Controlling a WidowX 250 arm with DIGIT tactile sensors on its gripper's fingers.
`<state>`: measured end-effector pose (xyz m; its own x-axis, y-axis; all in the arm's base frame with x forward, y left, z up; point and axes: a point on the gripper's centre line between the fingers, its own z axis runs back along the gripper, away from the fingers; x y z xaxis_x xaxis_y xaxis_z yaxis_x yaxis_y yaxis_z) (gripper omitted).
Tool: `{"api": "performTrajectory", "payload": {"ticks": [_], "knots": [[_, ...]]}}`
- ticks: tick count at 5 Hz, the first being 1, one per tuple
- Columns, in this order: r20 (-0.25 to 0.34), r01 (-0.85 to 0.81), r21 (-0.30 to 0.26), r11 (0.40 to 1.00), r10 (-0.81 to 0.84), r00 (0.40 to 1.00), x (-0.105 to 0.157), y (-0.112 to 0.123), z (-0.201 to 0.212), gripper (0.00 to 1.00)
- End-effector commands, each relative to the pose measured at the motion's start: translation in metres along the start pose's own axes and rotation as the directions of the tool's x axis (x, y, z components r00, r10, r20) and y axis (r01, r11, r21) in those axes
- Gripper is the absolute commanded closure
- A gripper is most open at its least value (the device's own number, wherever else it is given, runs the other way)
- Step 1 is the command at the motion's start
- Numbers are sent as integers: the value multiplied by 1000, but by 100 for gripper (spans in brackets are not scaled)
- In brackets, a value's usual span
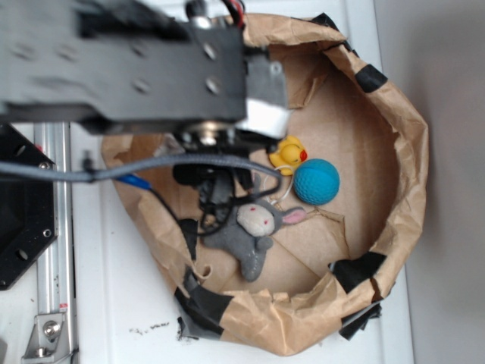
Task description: Grab the white paper.
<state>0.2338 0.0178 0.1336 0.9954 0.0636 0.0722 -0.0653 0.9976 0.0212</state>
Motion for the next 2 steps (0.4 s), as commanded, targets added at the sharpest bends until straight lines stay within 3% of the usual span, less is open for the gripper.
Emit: {"api": "performTrajectory", "payload": {"ticks": [1,2], "knots": [[229,-79,-84,993,97,969,16,-19,71,100],[264,-156,-133,979,187,946,12,-14,69,100]]}}
